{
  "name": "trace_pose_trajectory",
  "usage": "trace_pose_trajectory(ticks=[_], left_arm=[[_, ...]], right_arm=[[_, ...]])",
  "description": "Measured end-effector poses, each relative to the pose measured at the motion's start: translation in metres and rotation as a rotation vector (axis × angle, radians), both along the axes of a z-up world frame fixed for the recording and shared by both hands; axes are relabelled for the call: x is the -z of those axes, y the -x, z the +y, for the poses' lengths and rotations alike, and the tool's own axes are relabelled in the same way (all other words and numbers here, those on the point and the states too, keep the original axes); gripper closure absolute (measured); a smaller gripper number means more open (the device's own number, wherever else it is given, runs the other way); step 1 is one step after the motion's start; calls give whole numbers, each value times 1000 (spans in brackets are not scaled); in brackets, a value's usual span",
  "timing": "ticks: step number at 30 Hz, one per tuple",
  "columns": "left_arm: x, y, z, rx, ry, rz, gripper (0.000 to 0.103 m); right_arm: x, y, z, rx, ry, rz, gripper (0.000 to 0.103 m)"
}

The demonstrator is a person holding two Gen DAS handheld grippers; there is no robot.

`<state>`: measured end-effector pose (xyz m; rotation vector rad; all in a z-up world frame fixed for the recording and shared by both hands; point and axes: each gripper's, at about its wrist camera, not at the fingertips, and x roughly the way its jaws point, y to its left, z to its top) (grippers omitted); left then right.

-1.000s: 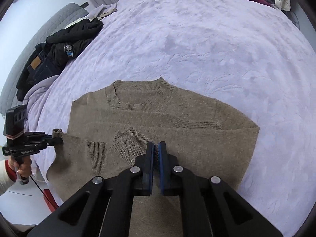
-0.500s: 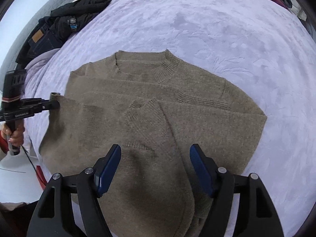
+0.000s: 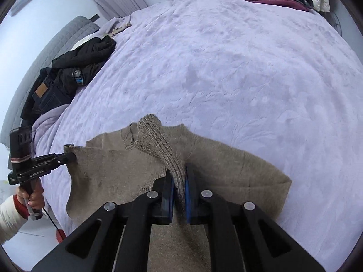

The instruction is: Fold small clothes

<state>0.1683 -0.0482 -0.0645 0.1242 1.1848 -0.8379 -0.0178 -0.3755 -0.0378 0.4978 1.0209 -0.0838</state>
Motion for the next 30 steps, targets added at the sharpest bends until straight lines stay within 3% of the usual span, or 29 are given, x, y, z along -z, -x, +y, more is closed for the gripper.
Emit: trace_pose_trajectory(ticks=[3,8,13,16,17,18,19,20,21,23,26,30], left_arm=[[22,-25,-11,-57,-20,3,92],[66,-44,-17,-121,-145,5,91],[51,-50,-2,-181,-188,-40,91],[37,-48,12,-199,-225,-61,91],[33,-46,16,-200,-233,-66,91],[30,-41,21,-198,-237,-71,85],[27,-36,23,-197,-244,-74,71],[23,-28,28,-201,-250,-83,33],[19,-18,33,-207,-249,-101,13],[14,-1,36,-192,-248,-110,13],[18,25,44,-176,-253,-56,13],[34,57,61,-151,-295,6,13]], right_arm=[[25,-14,-20,47,-48,30,95],[82,-24,-32,76,-35,136,94],[78,-9,-52,193,-62,98,89],[65,-1,-58,263,37,132,67],[58,6,-60,296,60,130,65],[52,12,-61,314,51,115,65],[47,18,-61,324,21,90,65],[42,25,-59,327,-3,73,64],[38,30,-54,321,-25,63,64],[34,38,-42,287,-41,59,62],[35,56,-19,238,-32,92,62],[46,96,-2,270,-63,149,62]])
